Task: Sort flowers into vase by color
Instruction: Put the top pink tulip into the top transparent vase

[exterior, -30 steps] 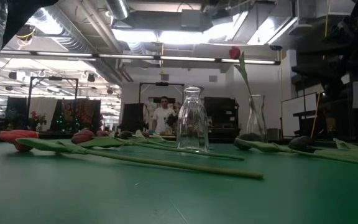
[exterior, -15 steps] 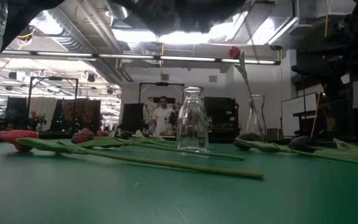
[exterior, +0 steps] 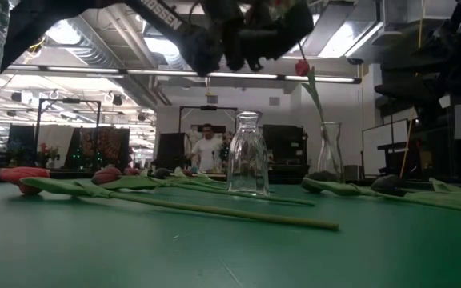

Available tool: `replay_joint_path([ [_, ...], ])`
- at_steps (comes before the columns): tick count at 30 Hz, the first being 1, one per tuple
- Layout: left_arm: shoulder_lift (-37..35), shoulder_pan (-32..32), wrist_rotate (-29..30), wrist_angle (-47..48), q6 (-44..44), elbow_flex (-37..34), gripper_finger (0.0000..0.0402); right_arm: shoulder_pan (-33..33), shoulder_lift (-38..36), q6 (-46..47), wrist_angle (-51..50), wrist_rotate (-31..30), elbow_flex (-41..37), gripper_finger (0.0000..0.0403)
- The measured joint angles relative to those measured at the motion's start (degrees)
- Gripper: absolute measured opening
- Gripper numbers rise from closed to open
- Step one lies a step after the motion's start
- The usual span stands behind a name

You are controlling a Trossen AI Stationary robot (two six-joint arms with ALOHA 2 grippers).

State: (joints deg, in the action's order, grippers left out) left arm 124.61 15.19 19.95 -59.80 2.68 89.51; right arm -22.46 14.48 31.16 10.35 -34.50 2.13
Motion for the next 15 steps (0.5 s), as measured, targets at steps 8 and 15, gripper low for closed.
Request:
replay_joint_path([
  [8, 1.1, -0.4, -0.1, 0.1, -1.5, 0.0, 0.0, 0.0, 0.0, 0.0, -0.3, 0.0, 0.0, 0.0193],
  [15, 2.0, 0.5, -1.6, 0.7, -0.4, 1.0, 0.0, 0.0, 0.0, -0.2, -0.3, 0.0, 0.0, 0.0193],
])
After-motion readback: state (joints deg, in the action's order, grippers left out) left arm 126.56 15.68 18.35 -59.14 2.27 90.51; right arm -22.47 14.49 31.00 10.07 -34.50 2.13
